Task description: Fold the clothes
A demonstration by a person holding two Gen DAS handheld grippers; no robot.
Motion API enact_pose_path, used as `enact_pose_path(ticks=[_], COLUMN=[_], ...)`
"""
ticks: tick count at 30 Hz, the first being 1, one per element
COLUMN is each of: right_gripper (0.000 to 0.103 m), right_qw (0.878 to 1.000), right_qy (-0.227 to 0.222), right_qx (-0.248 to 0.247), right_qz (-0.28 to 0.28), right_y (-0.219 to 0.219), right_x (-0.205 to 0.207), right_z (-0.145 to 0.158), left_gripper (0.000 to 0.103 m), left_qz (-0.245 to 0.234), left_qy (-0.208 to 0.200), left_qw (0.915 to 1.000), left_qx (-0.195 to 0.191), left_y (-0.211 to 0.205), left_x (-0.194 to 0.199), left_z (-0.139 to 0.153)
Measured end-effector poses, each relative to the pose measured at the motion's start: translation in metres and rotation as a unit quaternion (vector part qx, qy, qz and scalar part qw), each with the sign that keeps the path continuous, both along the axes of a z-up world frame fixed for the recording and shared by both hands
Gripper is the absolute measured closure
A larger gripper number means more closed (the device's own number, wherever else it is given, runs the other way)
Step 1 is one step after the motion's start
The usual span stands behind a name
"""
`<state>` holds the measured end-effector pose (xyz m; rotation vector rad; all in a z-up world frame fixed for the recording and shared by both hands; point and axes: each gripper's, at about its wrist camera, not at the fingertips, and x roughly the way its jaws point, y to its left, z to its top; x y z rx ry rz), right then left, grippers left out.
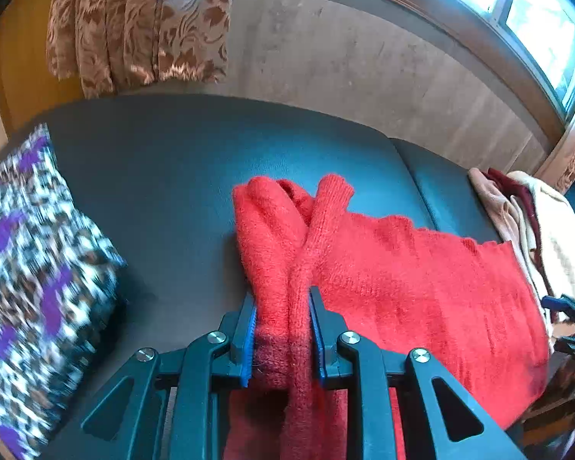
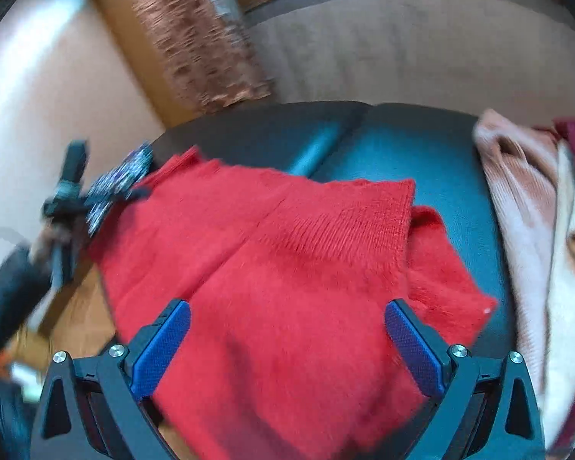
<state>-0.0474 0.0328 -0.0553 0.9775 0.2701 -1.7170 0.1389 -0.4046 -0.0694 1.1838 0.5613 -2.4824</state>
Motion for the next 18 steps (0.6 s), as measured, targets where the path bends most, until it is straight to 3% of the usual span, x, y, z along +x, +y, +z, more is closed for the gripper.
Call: enact_pose_path(ticks=[7, 10, 12, 15, 18], right_gripper=[0.010, 0.010, 0.007, 0.000, 0.000], right_qw=[0.991, 0.984, 0.983, 0.984, 0.989], right_qy=[0.016, 0.012, 0.026, 0.039, 0.030], right_qx=[0.050, 0.095, 0.089, 0.069, 0.036], right_qz=[0.126, 0.151, 0.158, 0.160, 0.143], right_y=[-0.020, -0.035, -0.034, -0.030, -0.023], right_x=[0.016, 0.011, 0.012, 0.013, 0.010], right_z=[-0.004, -0.029, -0.035, -0.041, -0.044], left_gripper=[0.081, 0.082, 0.082, 0.083, 0.083], left_qz=[-0.023, -0.047, -0.062, -0.076, -0.088], left_qy=[-0.004, -0.008, -0.002, 0.029, 0.060], left_qw=[0.9997, 0.9988, 0.9980, 0.9961, 0.9910], left_qx=[-0.005, -0.015, -0.012, 0.034, 0.081], left_y=[0.007, 0.022, 0.034, 0.047, 0.057], left_x=[-0.009, -0.017, -0.021, -0.025, -0.036], left_z=[0.027, 0.048, 0.062, 0.082, 0.100])
